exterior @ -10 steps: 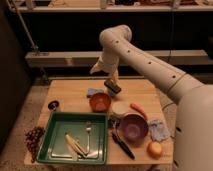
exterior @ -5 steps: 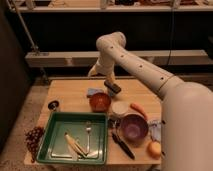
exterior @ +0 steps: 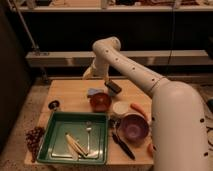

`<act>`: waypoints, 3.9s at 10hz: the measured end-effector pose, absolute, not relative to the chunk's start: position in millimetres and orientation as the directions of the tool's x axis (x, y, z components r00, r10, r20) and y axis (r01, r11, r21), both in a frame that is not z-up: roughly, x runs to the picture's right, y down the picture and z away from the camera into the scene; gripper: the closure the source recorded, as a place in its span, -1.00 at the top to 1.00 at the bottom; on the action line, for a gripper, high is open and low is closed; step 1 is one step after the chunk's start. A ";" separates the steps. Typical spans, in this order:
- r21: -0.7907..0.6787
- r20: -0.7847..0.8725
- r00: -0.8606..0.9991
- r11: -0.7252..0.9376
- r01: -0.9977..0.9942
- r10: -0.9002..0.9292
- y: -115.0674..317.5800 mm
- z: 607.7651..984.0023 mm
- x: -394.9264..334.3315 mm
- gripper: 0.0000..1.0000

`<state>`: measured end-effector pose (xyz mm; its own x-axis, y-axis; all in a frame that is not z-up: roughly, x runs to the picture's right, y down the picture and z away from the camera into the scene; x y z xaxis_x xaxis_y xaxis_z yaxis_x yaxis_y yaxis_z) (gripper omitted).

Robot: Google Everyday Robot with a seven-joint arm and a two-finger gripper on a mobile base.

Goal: Place sponge in tray

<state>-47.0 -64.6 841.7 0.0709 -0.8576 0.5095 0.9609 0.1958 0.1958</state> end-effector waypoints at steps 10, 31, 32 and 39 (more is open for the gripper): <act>0.198 0.589 0.096 0.259 0.945 -0.803 -66.3 859.8 -74.1 0.60; 0.173 0.588 0.104 0.250 0.953 -0.802 -15.2 921.4 -60.3 0.60; 0.172 0.587 0.104 0.249 0.953 -0.803 -15.3 922.9 -60.9 0.60; 0.142 0.602 0.113 0.245 0.959 -0.790 -6.9 941.2 -57.3 0.60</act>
<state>-57.3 -6.9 941.2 0.1126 -0.7905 0.6021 0.9591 0.2449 0.1420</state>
